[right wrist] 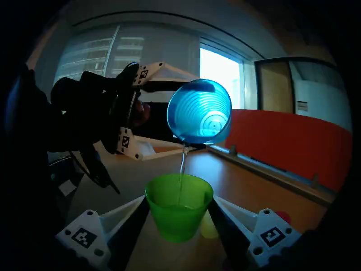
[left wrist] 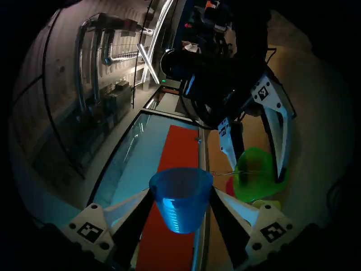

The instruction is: Pour water

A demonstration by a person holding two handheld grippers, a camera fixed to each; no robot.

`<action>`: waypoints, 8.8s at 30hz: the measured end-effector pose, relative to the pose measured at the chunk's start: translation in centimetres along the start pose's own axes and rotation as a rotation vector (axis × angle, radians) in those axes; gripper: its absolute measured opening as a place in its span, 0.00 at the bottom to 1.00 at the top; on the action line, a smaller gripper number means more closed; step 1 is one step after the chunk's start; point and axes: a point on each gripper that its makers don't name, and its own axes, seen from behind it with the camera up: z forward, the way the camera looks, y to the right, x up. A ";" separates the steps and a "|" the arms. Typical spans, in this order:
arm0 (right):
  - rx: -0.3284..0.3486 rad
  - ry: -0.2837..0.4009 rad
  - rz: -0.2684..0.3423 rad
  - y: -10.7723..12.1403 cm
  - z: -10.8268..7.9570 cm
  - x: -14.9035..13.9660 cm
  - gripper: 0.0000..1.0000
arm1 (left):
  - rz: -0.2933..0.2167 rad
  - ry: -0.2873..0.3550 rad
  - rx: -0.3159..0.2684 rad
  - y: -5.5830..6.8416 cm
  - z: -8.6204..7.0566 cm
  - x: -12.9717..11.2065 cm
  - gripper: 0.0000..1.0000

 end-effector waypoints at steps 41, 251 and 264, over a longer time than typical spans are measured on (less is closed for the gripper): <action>0.004 -0.012 -0.003 0.0 -0.1 -0.4 0.89 | 0.051 0.001 -0.005 0.3 -0.1 0.4 0.84; -0.024 -0.014 -0.030 0.3 -1.7 0.6 0.89 | -0.803 -0.105 0.129 -1.3 -1.0 -4.6 0.84; -0.028 -0.012 -0.029 0.4 -1.7 0.7 0.89 | -1.130 -0.113 0.098 -0.7 -1.0 -5.2 0.84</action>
